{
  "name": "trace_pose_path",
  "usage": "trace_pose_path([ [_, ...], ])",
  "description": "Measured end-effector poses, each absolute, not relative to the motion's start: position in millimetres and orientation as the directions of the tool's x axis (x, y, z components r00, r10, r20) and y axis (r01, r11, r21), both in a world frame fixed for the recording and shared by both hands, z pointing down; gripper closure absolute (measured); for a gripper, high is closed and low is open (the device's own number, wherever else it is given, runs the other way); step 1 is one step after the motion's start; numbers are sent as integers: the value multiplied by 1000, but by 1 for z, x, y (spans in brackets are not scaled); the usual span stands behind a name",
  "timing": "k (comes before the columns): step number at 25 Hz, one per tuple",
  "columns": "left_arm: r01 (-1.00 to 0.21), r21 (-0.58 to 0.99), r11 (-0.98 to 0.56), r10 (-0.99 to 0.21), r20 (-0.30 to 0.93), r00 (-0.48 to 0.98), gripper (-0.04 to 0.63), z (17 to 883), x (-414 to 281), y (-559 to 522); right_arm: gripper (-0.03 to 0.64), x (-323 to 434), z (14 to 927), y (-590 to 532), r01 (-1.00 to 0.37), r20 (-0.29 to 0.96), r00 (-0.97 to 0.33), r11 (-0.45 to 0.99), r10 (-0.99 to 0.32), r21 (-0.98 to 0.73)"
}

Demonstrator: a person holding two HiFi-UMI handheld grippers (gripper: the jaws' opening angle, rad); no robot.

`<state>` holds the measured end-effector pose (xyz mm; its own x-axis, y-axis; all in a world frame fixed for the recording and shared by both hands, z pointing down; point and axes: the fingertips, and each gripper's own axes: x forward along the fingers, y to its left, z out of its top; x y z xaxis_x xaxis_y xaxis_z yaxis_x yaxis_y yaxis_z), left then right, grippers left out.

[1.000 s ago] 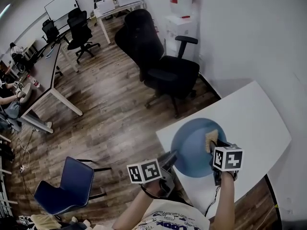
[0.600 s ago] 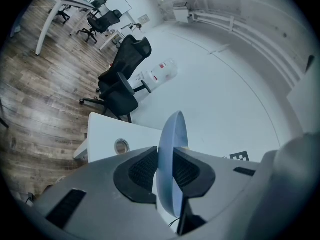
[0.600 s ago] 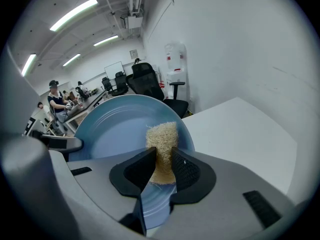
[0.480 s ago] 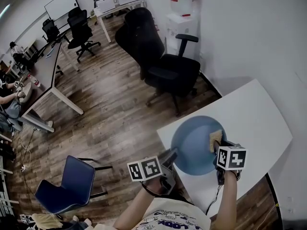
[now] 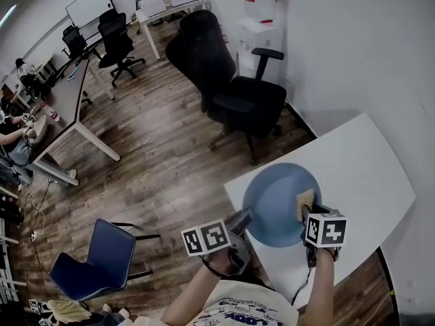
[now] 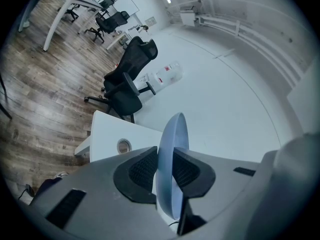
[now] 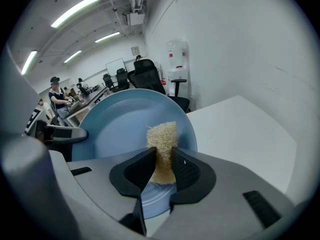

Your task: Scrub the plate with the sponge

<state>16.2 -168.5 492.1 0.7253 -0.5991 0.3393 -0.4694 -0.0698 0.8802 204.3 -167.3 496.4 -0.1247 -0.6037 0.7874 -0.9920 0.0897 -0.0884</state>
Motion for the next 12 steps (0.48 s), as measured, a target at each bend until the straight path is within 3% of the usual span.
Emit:
trace_pose_path([
  [12,-466,883,-50,-613,341,712,528,495,16,-174,517,181,511,-147,-987,807,-159,107,-569,-119],
])
